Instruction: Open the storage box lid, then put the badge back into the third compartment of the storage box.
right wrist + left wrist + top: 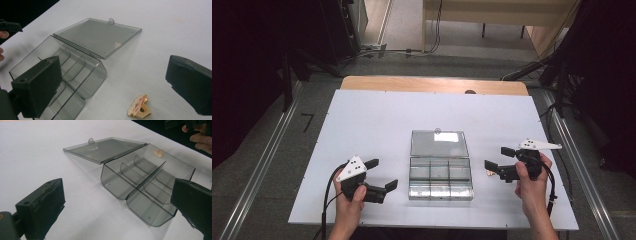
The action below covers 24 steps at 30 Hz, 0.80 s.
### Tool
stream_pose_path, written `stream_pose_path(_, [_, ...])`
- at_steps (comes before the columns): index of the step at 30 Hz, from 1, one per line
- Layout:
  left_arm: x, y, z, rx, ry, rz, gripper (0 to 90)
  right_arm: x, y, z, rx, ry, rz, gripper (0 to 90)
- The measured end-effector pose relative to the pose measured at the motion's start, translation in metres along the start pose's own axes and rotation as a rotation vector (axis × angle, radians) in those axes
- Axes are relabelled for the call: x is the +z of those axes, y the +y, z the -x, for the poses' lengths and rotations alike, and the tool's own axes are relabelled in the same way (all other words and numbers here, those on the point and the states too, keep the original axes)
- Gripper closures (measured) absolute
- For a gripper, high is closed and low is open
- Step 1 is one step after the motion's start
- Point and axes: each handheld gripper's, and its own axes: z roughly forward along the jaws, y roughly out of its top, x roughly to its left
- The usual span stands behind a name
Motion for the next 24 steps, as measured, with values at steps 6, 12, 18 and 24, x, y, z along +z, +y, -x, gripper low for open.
stream_pose_path(6, [-0.011, -0.007, -0.007, 0.0, 0.011, 0.006, 0.0, -0.002, -0.003, 0.007, 0.013, -0.008, -0.013, 0.0])
stream_pose_path(12, [-0.018, -0.014, -0.016, -0.023, 0.018, 0.011, 0.0, -0.006, -0.005, 0.015, 0.028, -0.033, -0.011, 0.0])
stream_pose_path(18, [-0.027, -0.016, -0.025, -0.04, 0.047, 0.029, 0.0, -0.007, -0.007, 0.018, 0.026, -0.042, -0.021, 0.0])
stream_pose_path(24, [-0.033, -0.024, -0.034, -0.059, 0.073, 0.021, 0.0, -0.004, -0.007, 0.021, 0.034, -0.049, -0.06, 0.0])
